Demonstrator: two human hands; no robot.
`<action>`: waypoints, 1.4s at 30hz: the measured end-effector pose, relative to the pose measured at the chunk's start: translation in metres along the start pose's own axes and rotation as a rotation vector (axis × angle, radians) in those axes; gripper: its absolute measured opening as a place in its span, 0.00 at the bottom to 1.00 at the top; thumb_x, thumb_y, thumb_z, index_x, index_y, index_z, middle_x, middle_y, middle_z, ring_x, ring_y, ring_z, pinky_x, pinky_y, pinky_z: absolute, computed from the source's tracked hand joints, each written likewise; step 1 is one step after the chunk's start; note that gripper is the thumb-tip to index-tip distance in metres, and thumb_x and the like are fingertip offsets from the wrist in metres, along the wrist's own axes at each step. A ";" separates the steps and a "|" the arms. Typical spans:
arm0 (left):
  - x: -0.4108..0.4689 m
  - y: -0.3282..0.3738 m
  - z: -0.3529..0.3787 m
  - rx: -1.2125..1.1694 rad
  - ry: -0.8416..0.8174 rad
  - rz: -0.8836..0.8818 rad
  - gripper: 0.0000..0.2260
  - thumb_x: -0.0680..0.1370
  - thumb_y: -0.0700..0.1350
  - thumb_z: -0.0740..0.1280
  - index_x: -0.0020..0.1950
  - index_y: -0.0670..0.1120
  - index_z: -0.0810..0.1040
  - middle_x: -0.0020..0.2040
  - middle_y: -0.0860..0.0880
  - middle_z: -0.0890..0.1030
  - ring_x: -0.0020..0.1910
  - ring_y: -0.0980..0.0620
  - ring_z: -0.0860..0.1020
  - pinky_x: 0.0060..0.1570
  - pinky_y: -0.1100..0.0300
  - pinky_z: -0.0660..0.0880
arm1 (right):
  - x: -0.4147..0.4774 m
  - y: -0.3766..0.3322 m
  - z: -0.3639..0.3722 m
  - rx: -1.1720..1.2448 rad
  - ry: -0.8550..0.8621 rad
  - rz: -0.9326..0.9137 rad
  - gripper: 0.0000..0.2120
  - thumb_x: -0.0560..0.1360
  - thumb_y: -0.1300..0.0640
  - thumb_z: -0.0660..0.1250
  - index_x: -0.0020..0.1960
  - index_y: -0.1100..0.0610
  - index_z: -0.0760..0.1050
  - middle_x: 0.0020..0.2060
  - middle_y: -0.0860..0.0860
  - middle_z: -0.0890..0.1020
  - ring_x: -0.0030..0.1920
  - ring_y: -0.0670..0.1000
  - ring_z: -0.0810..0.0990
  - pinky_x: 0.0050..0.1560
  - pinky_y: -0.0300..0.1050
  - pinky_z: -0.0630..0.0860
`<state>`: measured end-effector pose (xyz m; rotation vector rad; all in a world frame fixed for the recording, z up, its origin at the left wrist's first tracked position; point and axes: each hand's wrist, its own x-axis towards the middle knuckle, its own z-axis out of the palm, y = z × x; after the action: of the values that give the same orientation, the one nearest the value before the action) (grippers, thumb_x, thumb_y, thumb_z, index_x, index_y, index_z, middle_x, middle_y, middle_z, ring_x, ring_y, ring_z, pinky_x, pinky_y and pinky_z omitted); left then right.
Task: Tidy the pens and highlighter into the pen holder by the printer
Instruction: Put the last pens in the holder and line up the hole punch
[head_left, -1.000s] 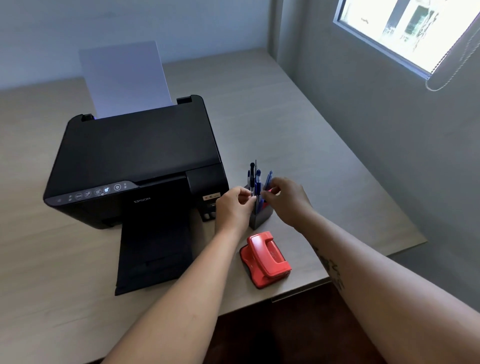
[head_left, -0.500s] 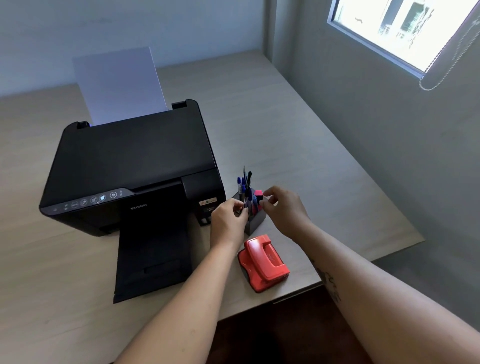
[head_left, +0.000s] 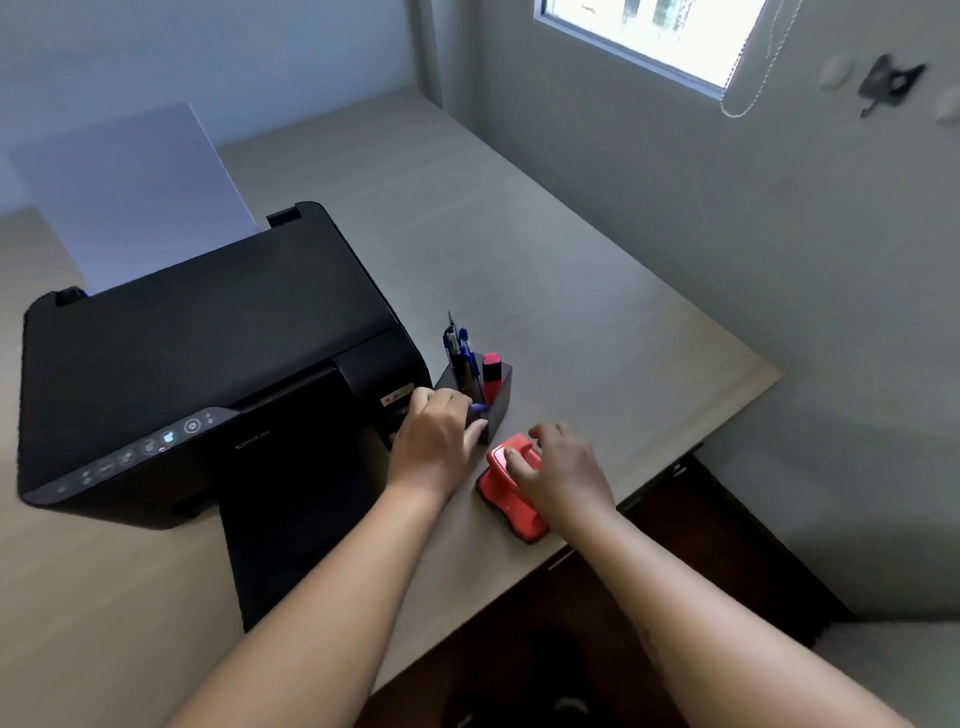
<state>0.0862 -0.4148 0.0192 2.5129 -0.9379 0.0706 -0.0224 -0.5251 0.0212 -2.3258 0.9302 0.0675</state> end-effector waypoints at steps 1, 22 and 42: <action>0.000 -0.002 -0.001 0.052 -0.010 0.048 0.08 0.72 0.43 0.74 0.46 0.40 0.82 0.44 0.43 0.83 0.48 0.40 0.76 0.44 0.48 0.79 | -0.006 0.000 0.006 -0.052 -0.007 0.007 0.23 0.75 0.39 0.60 0.60 0.54 0.73 0.57 0.54 0.77 0.59 0.57 0.73 0.56 0.51 0.72; 0.067 0.027 0.018 0.124 -0.048 0.040 0.05 0.75 0.35 0.65 0.40 0.39 0.78 0.38 0.40 0.81 0.40 0.39 0.78 0.38 0.51 0.73 | 0.120 0.033 -0.038 -0.360 -0.132 -0.316 0.18 0.81 0.50 0.57 0.69 0.55 0.68 0.67 0.55 0.73 0.69 0.59 0.68 0.71 0.54 0.58; 0.131 0.023 0.038 -0.031 0.081 -0.354 0.04 0.76 0.40 0.69 0.48 0.41 0.81 0.44 0.41 0.84 0.46 0.40 0.79 0.43 0.48 0.77 | 0.269 -0.002 -0.060 -0.423 -0.328 -0.825 0.22 0.82 0.49 0.56 0.73 0.56 0.65 0.71 0.53 0.71 0.76 0.55 0.62 0.75 0.51 0.54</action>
<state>0.1681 -0.5264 0.0202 2.5855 -0.4485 0.0452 0.1703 -0.7211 -0.0013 -2.7856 -0.2654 0.3118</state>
